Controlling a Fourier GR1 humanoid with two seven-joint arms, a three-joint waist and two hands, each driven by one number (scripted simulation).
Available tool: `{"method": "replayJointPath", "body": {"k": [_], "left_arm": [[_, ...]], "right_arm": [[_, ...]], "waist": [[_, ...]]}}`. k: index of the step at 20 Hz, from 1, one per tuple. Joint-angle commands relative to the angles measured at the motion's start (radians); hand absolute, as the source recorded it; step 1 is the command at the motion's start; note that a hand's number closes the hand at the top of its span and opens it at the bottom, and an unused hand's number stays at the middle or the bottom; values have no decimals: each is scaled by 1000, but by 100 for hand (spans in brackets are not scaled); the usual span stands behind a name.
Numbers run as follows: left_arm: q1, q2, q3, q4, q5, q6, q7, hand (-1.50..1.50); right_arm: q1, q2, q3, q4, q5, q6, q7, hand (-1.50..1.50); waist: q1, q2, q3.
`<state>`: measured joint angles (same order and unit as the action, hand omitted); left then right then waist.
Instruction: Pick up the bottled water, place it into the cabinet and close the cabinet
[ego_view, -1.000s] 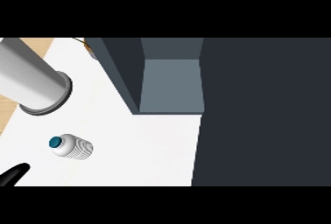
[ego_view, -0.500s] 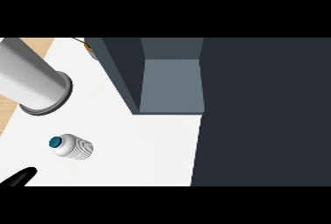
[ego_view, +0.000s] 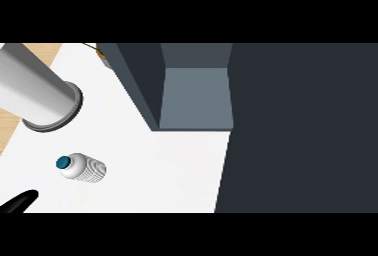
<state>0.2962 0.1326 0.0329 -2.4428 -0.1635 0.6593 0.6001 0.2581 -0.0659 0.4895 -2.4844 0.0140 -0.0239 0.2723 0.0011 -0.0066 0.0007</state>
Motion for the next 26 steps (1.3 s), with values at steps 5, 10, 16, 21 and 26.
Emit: {"method": "replayJointPath", "body": {"k": [5, 10, 16, 21, 26], "left_arm": [[29, 0, -30, -122, -66, 11, 26, -150], [28, -10, -20, -15, -51, 3, -63, -150], [-23, -49, -40, 140, -24, -8, -167, -150], [6, -76, 20, 244, 58, -32, -296, -150], [-12, -117, 51, 385, 106, -46, -421, -150]], "right_arm": [[-1, -36, 64, -140, 129, -52, 90, -150], [102, -66, 123, -98, 138, -62, -48, -150], [19, -92, 103, -106, 137, -79, 25, -150], [-23, -70, 137, -112, 173, -135, 59, -150], [-47, -86, 105, -113, 135, -139, 75, -150]], "waist": [[-3, 2, -1], [-9, 2, -1], [-9, 5, -1], [-4, 4, -2], [-4, 5, -2]]}}
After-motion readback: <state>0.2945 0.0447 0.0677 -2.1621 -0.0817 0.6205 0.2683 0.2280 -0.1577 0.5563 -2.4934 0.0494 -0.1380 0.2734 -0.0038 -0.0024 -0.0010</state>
